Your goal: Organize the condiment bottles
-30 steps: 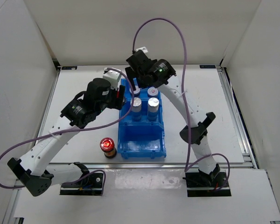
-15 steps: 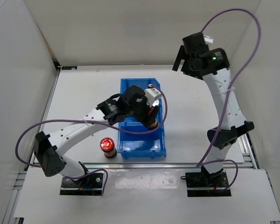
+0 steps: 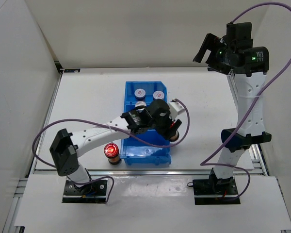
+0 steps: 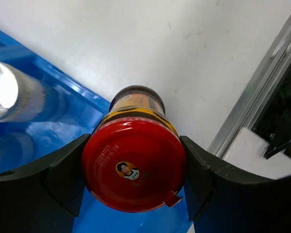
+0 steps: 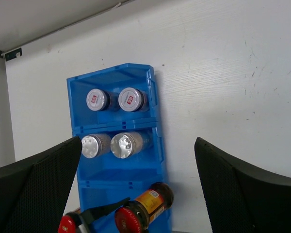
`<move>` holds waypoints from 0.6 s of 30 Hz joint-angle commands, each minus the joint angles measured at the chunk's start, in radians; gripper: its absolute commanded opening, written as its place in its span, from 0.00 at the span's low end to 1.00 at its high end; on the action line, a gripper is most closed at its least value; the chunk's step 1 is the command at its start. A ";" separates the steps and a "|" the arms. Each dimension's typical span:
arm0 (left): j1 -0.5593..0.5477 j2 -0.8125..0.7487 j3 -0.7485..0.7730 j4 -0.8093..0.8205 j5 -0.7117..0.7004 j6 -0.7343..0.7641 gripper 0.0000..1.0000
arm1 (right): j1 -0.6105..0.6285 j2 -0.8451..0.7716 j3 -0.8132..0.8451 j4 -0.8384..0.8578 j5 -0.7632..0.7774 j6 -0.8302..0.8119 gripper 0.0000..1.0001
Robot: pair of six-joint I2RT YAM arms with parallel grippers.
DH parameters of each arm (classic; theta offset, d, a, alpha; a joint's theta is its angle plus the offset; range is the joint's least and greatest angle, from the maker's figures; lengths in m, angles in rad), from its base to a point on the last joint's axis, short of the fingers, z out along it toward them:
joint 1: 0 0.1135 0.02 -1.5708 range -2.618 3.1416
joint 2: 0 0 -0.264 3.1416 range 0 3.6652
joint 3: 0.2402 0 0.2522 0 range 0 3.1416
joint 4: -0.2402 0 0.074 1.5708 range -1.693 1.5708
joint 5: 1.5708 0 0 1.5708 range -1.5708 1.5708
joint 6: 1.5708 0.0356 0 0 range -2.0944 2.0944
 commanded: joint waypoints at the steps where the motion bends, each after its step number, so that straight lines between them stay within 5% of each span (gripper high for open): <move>1: -0.057 0.023 0.109 -0.099 -0.102 0.035 0.11 | -0.041 0.015 0.028 -0.271 -0.099 -0.077 1.00; 9: -0.108 0.052 0.270 -0.277 -0.185 0.084 0.11 | -0.050 0.094 0.074 -0.271 -0.170 -0.088 1.00; 18: -0.126 -0.026 0.191 -0.264 -0.235 0.062 0.11 | -0.050 0.115 0.074 -0.271 -0.190 -0.088 1.00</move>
